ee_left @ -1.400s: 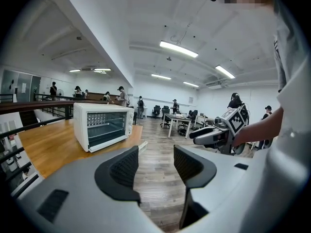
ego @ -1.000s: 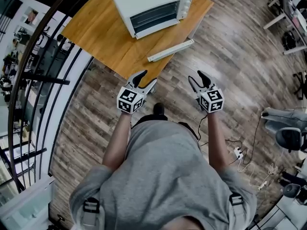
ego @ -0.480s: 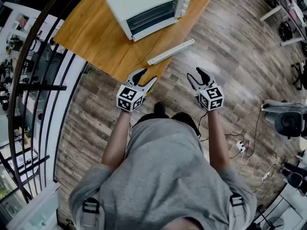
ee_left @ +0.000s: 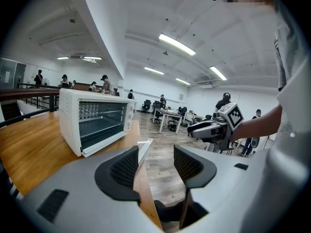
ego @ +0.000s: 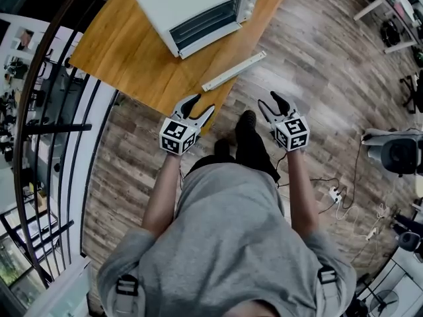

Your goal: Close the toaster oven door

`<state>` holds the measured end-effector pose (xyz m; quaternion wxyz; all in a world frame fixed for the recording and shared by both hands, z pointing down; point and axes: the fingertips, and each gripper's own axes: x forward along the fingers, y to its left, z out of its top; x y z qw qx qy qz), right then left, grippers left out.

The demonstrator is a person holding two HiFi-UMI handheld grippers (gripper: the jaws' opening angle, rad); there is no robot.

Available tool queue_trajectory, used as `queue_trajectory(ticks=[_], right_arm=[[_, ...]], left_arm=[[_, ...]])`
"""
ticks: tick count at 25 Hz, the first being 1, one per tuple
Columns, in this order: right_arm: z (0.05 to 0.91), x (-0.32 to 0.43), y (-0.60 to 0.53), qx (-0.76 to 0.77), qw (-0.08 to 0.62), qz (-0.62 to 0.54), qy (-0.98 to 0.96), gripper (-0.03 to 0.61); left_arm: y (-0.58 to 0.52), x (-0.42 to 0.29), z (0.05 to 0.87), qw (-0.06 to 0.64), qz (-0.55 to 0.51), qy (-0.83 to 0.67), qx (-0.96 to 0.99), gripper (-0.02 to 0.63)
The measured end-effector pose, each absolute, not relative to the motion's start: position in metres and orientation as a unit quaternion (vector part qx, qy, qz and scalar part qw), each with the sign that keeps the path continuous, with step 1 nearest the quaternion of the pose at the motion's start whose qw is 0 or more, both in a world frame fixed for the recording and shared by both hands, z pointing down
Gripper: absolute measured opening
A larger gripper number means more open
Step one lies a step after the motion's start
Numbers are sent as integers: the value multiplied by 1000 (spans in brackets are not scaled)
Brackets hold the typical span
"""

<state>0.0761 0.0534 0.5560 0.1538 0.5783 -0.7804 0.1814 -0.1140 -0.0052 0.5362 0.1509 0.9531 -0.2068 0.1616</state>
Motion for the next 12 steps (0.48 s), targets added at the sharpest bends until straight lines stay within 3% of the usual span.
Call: queue_trajectory(ticks=[12], right_arm=[[566,84,27,562,148,183,-793,224]], left_arm=[[-19,-123,548,156,169,-234,945,242]])
